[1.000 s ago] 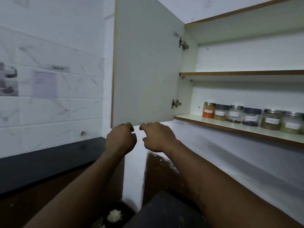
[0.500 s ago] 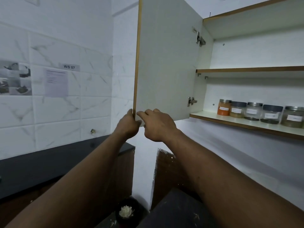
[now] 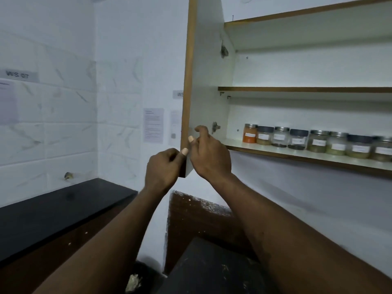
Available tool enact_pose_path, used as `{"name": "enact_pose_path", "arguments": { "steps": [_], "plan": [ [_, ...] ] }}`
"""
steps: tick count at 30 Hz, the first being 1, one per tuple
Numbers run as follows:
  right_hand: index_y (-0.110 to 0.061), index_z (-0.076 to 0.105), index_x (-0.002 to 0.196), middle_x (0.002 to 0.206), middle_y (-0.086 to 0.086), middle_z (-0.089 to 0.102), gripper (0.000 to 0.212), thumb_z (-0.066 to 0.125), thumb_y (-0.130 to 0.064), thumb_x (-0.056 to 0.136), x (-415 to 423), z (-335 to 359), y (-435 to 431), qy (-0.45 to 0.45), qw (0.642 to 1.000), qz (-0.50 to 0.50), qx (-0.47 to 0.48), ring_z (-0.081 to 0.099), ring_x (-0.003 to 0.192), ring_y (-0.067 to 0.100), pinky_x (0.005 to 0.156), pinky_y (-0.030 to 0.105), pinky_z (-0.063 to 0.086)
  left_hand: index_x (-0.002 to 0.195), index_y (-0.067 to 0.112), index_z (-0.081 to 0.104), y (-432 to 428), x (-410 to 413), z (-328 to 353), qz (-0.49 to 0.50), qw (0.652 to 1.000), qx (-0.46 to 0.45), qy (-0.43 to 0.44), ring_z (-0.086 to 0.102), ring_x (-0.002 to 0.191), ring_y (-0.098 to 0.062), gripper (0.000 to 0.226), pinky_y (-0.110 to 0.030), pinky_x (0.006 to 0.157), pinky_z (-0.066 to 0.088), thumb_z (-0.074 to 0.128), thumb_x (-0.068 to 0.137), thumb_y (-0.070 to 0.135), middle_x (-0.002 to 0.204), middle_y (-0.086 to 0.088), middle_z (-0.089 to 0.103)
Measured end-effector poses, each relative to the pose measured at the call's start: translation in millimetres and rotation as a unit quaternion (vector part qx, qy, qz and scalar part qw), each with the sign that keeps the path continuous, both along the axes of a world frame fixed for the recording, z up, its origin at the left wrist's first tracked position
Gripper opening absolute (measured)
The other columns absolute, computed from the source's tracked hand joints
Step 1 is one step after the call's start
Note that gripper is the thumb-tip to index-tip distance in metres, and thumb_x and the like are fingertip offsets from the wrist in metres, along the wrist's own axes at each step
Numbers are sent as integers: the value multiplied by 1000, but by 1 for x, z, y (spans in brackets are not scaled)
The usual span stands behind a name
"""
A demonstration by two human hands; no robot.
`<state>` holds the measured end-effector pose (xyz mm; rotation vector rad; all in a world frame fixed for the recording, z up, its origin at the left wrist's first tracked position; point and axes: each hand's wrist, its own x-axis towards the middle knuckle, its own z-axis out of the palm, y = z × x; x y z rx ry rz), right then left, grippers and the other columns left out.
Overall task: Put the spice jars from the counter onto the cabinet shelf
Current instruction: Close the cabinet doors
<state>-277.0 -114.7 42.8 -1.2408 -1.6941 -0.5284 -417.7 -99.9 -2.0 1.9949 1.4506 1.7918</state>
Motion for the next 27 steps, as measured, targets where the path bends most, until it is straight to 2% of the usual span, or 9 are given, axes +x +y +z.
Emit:
{"name": "enact_pose_path", "arguments": {
  "steps": [4, 6, 9, 12, 14, 17, 20, 24, 27],
  "plan": [
    [-22, 56, 115, 84, -3, 69, 30, 34, -41, 107, 47, -5, -10, 72, 995, -16, 62, 64, 72, 21, 55, 28, 38, 70, 38, 66, -2, 55, -2, -55, 996, 55, 31, 62, 63, -2, 48, -28, 58, 47, 43, 90, 76, 66, 15, 67],
    [-22, 57, 112, 80, -7, 64, 35, 33, -46, 107, 72, -9, -15, 95, 993, -30, 70, 61, 69, 16, 54, 26, 38, 99, 40, 74, -2, 83, -2, -71, 994, 68, 44, 65, 77, 0, 44, -29, 67, 53, 47, 88, 73, 86, 18, 70],
    [-19, 56, 107, 73, -5, 60, 31, 36, -44, 108, 111, -11, -19, 94, 990, -77, 76, 56, 63, 17, 53, 29, 37, 136, 33, 61, 2, 127, -2, -85, 990, 78, 86, 67, 100, -8, 61, -29, 83, 56, 48, 88, 69, 129, 16, 61],
    [-18, 55, 99, 68, -6, 54, 30, 36, -41, 108, 156, -11, -18, 105, 983, -129, 75, 53, 59, 17, 50, 27, 29, 148, 32, 48, 3, 172, -3, -88, 983, 79, 141, 66, 110, -18, 74, -29, 82, 51, 40, 88, 75, 152, 14, 44],
    [-19, 57, 102, 73, -4, 59, 33, 36, -44, 107, 188, -11, -16, 127, 977, -159, 65, 59, 64, 18, 50, 26, 35, 154, 31, 37, 9, 202, -5, -86, 977, 77, 179, 66, 113, -21, 81, -33, 84, 53, 38, 87, 77, 161, 13, 32],
    [-22, 59, 110, 90, -1, 70, 35, 40, -51, 105, 235, -12, -7, 144, 973, -179, 5, 66, 79, 20, 65, 35, 54, 161, 30, 13, 23, 249, -3, -92, 969, 76, 215, 43, 141, -24, 93, -40, 95, 52, 46, 87, 74, 168, 11, 9],
    [-23, 60, 115, 98, 0, 71, 34, 45, -52, 103, 280, -7, 7, 148, 972, -180, -33, 67, 85, 21, 67, 33, 52, 162, 24, -5, 41, 295, 5, -110, 965, 78, 225, 7, 155, -26, 106, -46, 109, 42, 58, 86, 66, 169, 5, -10],
    [-25, 61, 118, 93, -8, 66, 30, 51, -48, 101, 321, -7, 25, 150, 973, -163, -64, 61, 78, 14, 57, 25, 42, 160, 23, -15, 64, 334, 10, -102, 963, 71, 240, -4, 155, -32, 116, -54, 117, 31, 65, 85, 61, 167, 2, -20],
    [-26, 59, 122, 102, -4, 70, 30, 52, -46, 101, 343, -7, 37, 151, 974, -141, -90, 69, 84, 18, 71, 36, 58, 158, 27, -20, 81, 351, 17, -81, 958, 93, 260, -7, 154, -36, 123, -60, 118, 25, 66, 80, 69, 167, -1, -22]
  ]
}}
